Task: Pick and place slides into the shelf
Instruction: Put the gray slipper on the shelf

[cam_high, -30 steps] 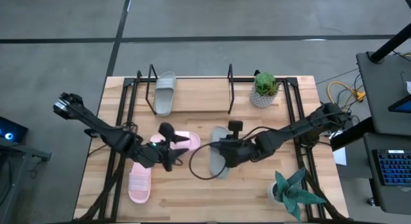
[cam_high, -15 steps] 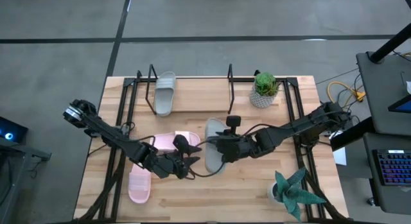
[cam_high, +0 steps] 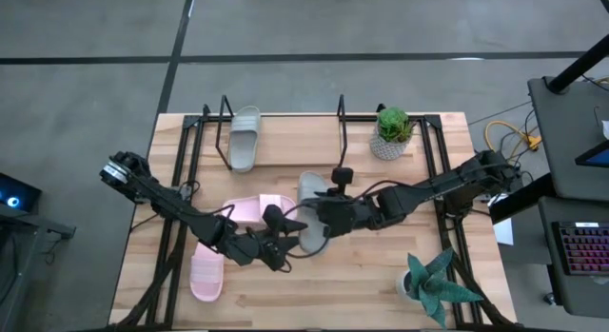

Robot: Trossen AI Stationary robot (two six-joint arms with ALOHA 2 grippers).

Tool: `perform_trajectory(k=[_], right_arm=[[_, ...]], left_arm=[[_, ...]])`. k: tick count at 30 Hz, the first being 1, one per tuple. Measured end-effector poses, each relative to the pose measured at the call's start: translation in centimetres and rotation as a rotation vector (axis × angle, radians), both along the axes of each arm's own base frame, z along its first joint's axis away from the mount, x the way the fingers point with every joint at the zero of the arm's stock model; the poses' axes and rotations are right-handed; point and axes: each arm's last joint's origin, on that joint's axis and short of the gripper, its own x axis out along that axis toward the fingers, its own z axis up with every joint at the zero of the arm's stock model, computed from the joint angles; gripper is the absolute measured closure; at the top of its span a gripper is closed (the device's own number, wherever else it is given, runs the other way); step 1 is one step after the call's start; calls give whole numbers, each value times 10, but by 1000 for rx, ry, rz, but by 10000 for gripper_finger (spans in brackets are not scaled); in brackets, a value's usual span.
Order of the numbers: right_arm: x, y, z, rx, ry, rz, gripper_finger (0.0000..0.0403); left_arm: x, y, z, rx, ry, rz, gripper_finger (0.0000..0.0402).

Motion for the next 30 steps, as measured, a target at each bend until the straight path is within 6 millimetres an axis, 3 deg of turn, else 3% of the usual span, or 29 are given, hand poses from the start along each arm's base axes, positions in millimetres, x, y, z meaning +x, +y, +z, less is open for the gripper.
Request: perform_trajectory(k=[6,18,23,30], right_arm=[[1,0,0,3,-4,8,394],[1,0,1,2,1,21,394],[2,0,1,-3,-6,28,385],[1,1,3,-36,17,65,343]], left_arm=[[2,-1,0,18,-15,-4,220],[3,2,-1,68,7,-10,364],[2,3,-1,110,12,27,369],[-8,13,-15,204,58,195,371]])
